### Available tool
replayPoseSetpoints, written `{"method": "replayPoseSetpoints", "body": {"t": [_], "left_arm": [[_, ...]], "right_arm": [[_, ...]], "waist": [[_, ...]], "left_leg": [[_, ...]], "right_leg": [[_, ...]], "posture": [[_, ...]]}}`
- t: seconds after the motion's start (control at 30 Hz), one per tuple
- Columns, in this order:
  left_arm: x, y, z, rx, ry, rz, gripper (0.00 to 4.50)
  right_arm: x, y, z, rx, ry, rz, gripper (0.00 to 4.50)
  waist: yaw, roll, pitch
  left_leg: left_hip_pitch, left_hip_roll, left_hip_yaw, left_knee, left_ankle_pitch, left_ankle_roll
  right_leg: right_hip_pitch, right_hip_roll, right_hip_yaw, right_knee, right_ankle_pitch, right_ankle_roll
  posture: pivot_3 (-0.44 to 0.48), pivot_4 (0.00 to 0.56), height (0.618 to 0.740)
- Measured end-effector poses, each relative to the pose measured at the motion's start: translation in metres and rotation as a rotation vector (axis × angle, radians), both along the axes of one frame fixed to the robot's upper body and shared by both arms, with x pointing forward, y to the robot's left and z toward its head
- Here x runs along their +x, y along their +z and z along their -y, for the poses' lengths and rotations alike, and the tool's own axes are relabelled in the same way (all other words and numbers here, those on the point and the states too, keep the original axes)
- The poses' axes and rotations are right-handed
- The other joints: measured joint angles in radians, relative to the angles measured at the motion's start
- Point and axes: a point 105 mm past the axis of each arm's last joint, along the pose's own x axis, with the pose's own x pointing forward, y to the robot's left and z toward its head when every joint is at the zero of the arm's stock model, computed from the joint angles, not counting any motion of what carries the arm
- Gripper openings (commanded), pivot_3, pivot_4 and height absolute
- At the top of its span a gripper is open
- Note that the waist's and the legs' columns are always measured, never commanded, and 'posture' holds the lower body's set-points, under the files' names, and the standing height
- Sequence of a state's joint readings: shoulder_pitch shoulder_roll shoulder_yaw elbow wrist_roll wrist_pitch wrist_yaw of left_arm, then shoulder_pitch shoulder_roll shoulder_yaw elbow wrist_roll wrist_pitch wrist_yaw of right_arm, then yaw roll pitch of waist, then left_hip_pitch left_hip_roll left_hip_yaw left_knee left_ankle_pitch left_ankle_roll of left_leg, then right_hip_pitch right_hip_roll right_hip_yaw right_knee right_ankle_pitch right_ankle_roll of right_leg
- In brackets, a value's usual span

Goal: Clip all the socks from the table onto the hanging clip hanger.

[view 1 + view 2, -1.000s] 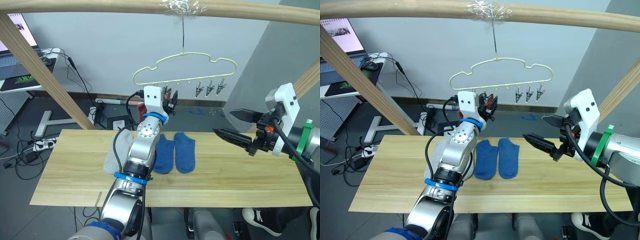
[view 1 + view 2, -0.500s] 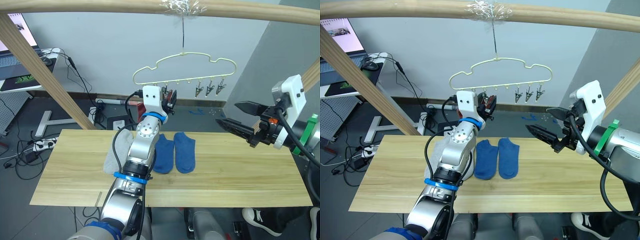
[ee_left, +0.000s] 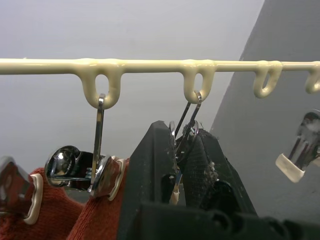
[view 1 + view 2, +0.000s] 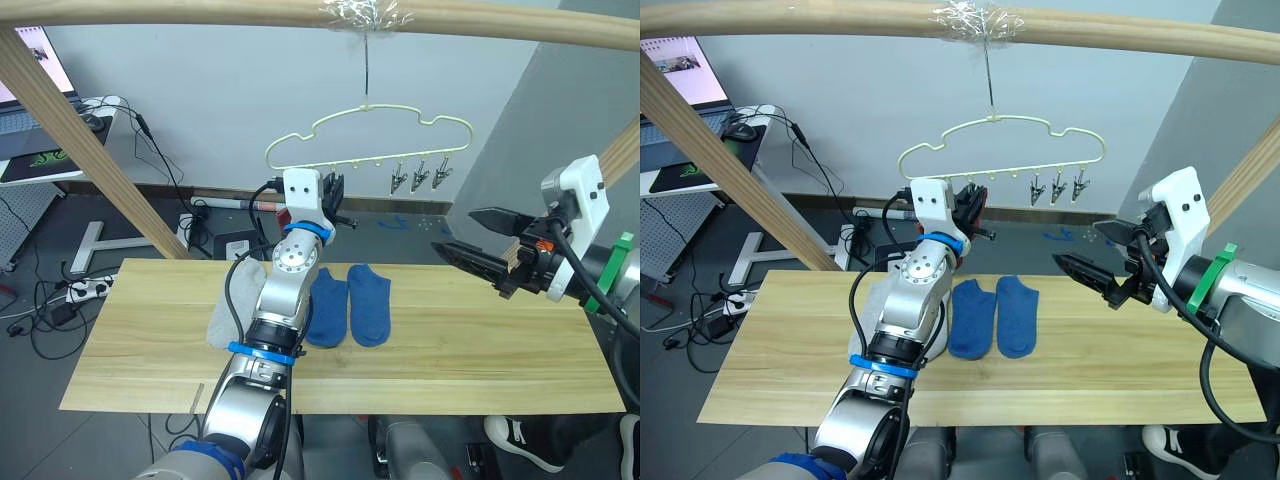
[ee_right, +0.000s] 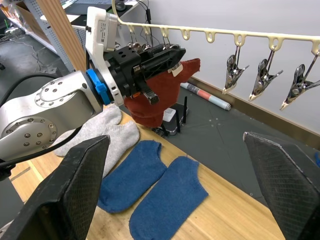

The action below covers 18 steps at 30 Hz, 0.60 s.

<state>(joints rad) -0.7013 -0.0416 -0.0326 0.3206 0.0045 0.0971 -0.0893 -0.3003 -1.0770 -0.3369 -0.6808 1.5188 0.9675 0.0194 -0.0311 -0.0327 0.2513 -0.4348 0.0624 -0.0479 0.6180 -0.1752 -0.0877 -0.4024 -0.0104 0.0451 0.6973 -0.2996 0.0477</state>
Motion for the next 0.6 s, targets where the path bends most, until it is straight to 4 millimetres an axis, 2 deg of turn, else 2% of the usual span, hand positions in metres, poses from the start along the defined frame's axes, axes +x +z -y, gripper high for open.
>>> {"method": "replayPoseSetpoints", "body": {"t": [0.2,0.3,0.43,0.6], "left_arm": [[0.000,-0.002,0.002,-0.007,-0.023,-0.020,0.23],[-0.002,-0.001,0.001,-0.038,-0.069,-0.057,0.23],[-0.002,0.003,-0.006,-0.136,-0.144,-0.149,0.23],[-0.004,0.009,-0.017,-0.351,-0.260,-0.304,0.23]], "right_arm": [[0.000,-0.002,0.000,-0.002,-0.002,-0.006,4.50],[0.005,-0.011,-0.003,-0.028,-0.008,-0.035,4.50],[0.018,-0.038,-0.013,-0.115,-0.009,-0.085,4.50],[0.034,-0.082,-0.017,-0.249,-0.020,-0.150,4.50]], "waist": [[0.000,0.000,0.000],[-0.001,0.000,0.000],[-0.003,0.000,0.000],[-0.002,0.000,0.000]], "left_leg": [[0.000,0.000,0.000,0.000,0.000,0.000],[0.000,0.000,0.000,0.000,0.000,0.000],[0.000,0.001,0.000,0.001,0.000,0.000],[0.000,0.001,-0.001,0.001,0.000,0.000]], "right_leg": [[0.000,0.000,0.000,0.000,0.000,0.000],[0.000,0.000,0.000,0.000,0.000,0.000],[0.000,0.001,0.000,0.000,-0.001,0.001],[0.000,0.001,0.000,0.000,-0.001,0.001]], "posture": [[-0.064,0.220,0.740],[-0.060,0.219,0.740],[-0.053,0.217,0.740],[-0.044,0.214,0.740]]}}
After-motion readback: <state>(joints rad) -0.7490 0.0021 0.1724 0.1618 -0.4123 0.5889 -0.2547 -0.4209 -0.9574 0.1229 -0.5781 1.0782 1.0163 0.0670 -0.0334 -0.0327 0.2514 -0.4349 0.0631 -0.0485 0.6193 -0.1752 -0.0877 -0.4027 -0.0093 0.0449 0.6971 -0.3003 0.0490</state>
